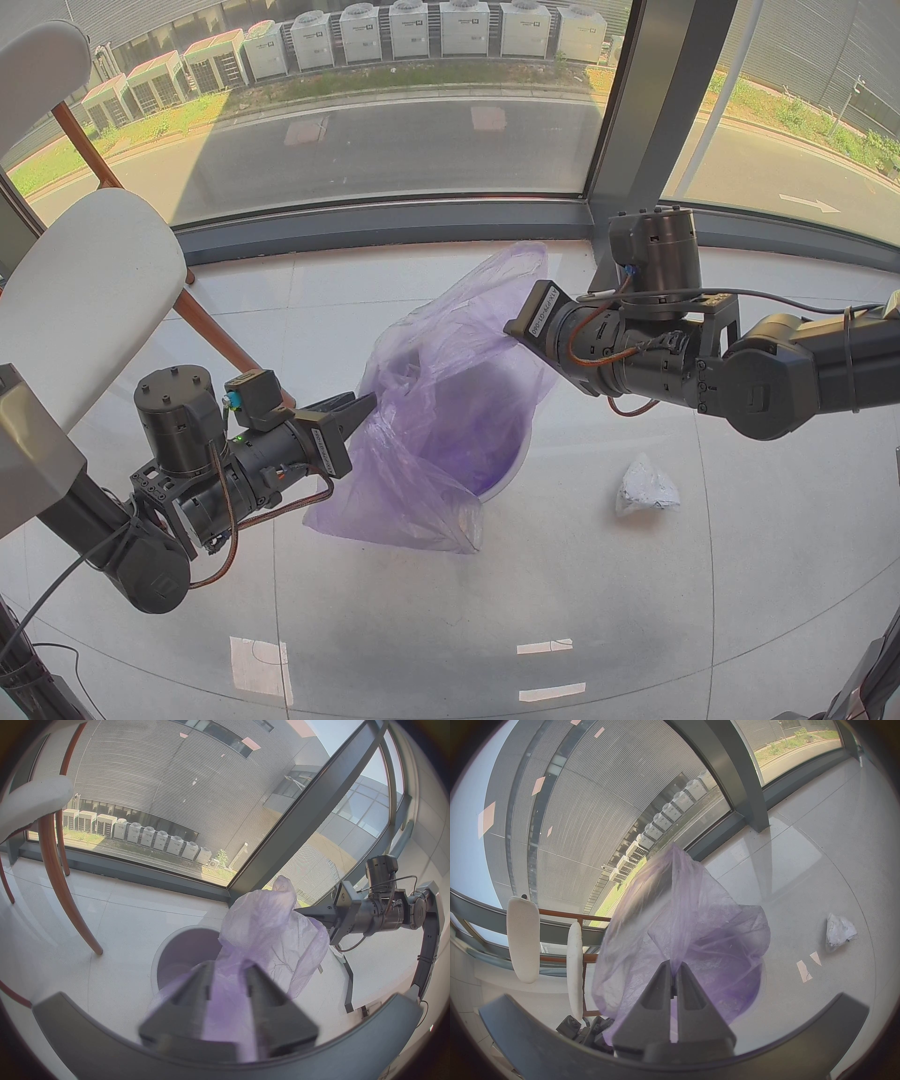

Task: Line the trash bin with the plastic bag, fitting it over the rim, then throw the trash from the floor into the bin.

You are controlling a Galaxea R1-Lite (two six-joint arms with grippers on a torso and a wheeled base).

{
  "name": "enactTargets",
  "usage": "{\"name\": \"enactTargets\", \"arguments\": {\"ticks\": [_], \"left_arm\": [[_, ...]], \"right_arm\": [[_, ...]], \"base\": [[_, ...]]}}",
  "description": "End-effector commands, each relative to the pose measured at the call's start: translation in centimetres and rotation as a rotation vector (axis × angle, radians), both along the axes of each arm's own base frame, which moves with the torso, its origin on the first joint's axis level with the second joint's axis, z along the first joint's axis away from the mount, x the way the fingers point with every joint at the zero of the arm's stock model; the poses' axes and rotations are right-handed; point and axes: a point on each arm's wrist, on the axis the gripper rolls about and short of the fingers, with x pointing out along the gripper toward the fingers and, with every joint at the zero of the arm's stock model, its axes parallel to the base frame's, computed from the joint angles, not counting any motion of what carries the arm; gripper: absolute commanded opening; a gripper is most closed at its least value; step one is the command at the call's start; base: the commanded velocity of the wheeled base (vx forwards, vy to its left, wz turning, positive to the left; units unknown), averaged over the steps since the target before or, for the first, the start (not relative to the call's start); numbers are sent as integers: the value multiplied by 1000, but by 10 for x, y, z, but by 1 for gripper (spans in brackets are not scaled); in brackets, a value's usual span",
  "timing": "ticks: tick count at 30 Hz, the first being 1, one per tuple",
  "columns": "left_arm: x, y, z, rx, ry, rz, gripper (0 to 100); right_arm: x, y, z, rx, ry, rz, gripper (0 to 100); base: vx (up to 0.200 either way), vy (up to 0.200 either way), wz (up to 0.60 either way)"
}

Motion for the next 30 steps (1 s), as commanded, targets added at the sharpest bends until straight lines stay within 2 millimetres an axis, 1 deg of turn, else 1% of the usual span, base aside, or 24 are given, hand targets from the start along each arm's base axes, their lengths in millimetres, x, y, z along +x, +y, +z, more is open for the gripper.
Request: {"name": "enactTargets", "arguments": {"ticks": [1,3,4,6,7,9,11,14,15,17,19,20,21,23,26,27,28,30], "left_arm": [[2,-2,-4,-5,9,-3,0],[3,-2,1,-47,-23,-1,0],[3,-2,1,-49,-25,-1,0],[6,2,6,-75,-54,14,0],[6,2,6,-75,-54,14,0],[18,17,16,-90,-92,70,0],[24,22,24,-102,-120,89,0],[27,27,27,-110,-121,107,0],[31,36,29,-110,-115,136,0],[34,42,32,-112,-119,156,0],[35,48,40,-114,-132,175,0],[35,49,41,-115,-135,176,0],[35,55,52,-118,-138,195,0],[33,55,61,-131,-130,194,0],[24,56,83,-190,-90,190,0],[22,56,90,-204,-78,190,0],[21,56,92,-207,-74,190,0],[16,57,109,-217,-56,187,0]], "right_arm": [[-9,-6,5,0,-1,2,0],[-17,-13,2,-13,14,9,0],[-17,-14,2,-14,16,7,0],[-22,-22,1,-29,19,8,0],[-22,-22,1,-29,19,8,0],[-28,-31,4,-54,5,15,0],[-34,-38,8,-59,1,37,0],[-40,-43,8,-69,5,71,0],[-47,-50,7,-95,-2,99,0],[-54,-57,4,-136,-11,127,0],[-63,-66,-1,-184,-22,166,0],[-64,-67,-1,-186,-23,168,0],[-74,-77,-5,-221,-31,224,0],[-80,-84,-8,-236,-34,258,0],[-87,-95,-11,-252,-35,296,0],[-89,-97,-12,-254,-31,304,0],[-90,-98,-12,-255,-31,306,0],[-97,-103,-14,-265,-9,319,0]], "base": [[0,0,0],[0,0,0],[0,0,0],[0,0,0],[0,0,0],[0,0,0],[0,0,0],[0,0,0],[0,0,0],[0,0,0],[0,0,0],[0,0,0],[0,0,0],[0,0,0],[0,0,0],[0,0,0],[0,0,0],[0,0,0]]}}
